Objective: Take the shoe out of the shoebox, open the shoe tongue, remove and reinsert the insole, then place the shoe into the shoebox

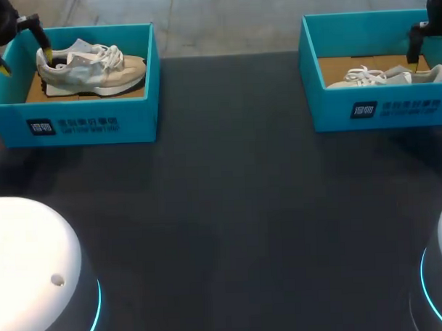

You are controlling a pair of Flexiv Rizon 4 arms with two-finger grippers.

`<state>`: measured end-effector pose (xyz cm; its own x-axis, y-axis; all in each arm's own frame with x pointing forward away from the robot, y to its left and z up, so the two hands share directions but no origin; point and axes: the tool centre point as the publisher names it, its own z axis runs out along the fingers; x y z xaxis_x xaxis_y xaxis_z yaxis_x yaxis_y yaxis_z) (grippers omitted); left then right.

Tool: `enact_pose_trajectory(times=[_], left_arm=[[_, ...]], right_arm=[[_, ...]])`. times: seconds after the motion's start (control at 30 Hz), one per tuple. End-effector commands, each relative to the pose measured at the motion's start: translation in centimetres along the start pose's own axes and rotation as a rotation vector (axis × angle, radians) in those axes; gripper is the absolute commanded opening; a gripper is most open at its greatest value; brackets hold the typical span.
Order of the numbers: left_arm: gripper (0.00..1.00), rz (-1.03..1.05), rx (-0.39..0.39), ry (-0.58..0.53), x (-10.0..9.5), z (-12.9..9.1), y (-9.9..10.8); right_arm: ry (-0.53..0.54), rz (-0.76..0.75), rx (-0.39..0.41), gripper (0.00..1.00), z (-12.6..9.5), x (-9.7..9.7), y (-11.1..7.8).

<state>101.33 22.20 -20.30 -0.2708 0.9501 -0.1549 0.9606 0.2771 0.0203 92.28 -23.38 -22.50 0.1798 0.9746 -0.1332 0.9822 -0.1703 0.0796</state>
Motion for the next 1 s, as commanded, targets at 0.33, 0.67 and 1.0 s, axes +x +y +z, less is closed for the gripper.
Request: enact_pose_trajectory(times=[0.33, 0.67, 1.0], left_arm=[[1.00, 0.118, 0.037, 0.049, 0.2, 1.6, 7.7], [1.00, 0.196, 0.036, 0.058, 0.9, 1.9, 10.7], [1.00, 0.210, 0.026, 0.062, 1.1, 1.8, 11.5]], right_arm=[[0.000, 0.000, -0.001, 1.00, 0.0, 0.0, -0.1], [0.000, 0.000, -0.001, 1.00, 0.0, 0.0, -0.1], [0.000, 0.000, -0.001, 1.00, 0.0, 0.0, -0.1]])
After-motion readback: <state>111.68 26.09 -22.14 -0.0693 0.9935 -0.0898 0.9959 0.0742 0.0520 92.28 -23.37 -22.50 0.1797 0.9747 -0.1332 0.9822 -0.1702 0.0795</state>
